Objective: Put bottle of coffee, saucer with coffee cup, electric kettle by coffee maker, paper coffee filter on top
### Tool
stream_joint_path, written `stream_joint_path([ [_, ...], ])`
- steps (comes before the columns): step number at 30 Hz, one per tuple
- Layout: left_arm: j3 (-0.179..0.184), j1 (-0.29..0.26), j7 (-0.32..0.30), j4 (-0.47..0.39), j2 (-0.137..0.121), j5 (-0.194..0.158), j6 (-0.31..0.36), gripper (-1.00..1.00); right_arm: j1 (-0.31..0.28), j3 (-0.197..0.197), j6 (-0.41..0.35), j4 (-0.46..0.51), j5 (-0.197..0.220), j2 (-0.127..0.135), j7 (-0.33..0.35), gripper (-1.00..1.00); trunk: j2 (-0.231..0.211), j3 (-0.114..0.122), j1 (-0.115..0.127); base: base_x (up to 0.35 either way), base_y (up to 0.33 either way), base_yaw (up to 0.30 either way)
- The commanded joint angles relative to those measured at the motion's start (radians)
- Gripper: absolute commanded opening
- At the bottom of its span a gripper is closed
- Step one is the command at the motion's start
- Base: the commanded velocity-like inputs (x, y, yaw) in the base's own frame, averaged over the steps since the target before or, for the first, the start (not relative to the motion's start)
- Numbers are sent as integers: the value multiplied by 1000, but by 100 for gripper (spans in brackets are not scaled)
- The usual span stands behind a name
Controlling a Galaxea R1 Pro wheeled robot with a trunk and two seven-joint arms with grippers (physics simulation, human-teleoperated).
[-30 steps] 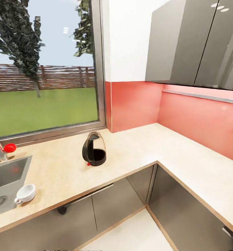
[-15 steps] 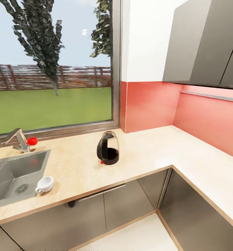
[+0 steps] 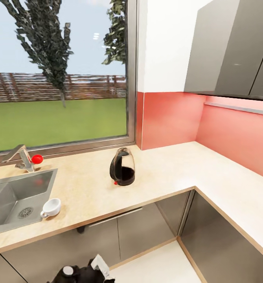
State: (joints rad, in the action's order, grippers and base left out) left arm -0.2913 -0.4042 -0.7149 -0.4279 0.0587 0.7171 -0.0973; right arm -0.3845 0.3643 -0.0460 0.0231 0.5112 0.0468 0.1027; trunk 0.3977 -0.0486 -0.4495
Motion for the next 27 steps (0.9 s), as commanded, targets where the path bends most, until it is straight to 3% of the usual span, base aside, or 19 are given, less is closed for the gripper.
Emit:
stream_joint_path([
  [1, -6, -63, -124, -3, 0, 13, 35, 100, -1, 8, -5, 1, 10, 1, 2, 100, 2, -3, -1, 0, 0, 0],
  [3, -6, -154, -292, -6, -2, 11, 106, 100, -1, 8, -5, 1, 10, 1, 3, 100, 2, -3, -1, 0, 0, 0],
  [4, -7, -188, -347, -6, -2, 11, 125, 100, -1, 8, -5, 1, 10, 1, 3, 100, 2, -3, -1, 0, 0, 0],
  [8, -14, -320, -523, -6, 0, 4, 171, 100, -1, 10, -5, 1, 9, 1, 3, 100, 2, -3, -1, 0, 0, 0],
  [10, -15, -367, -600, -5, -1, -12, 226, 100, -1, 10, -5, 1, 9, 0, 3, 100, 2, -3, -1, 0, 0, 0],
  [11, -15, -401, -675, -7, -1, -33, 286, 100, -1, 10, -5, 1, 9, 0, 3, 100, 2, -3, -1, 0, 0, 0],
  [13, -15, -433, -730, -12, 1, -55, 327, 100, -1, 10, -5, 1, 9, -1, 3, 100, 2, -3, -1, 0, 0, 0],
  [14, -17, -468, -761, -25, 3, -82, 353, 100, -1, 10, -5, 1, 9, -1, 3, 100, 2, -3, -1, 0, 0, 0],
  [17, -16, -511, -773, -36, 4, -132, 413, 100, -1, 10, -5, 1, 9, -1, 3, 100, 2, -3, -1, 0, 0, 0],
  [20, -15, -535, -770, -82, 4, -159, 471, 100, -1, 10, -5, 1, 9, -1, 3, 100, 2, -3, -1, 0, 0, 0],
  [24, -15, -539, -760, -173, -4, -164, 487, 100, -1, 10, -5, 2, 11, -4, 3, 100, 2, -3, -1, 0, 0, 0],
  [27, -18, -526, -718, -238, -26, -164, 486, 100, -1, 10, -5, 6, 14, -9, 3, 100, 2, -3, -1, 0, 0, 0],
])
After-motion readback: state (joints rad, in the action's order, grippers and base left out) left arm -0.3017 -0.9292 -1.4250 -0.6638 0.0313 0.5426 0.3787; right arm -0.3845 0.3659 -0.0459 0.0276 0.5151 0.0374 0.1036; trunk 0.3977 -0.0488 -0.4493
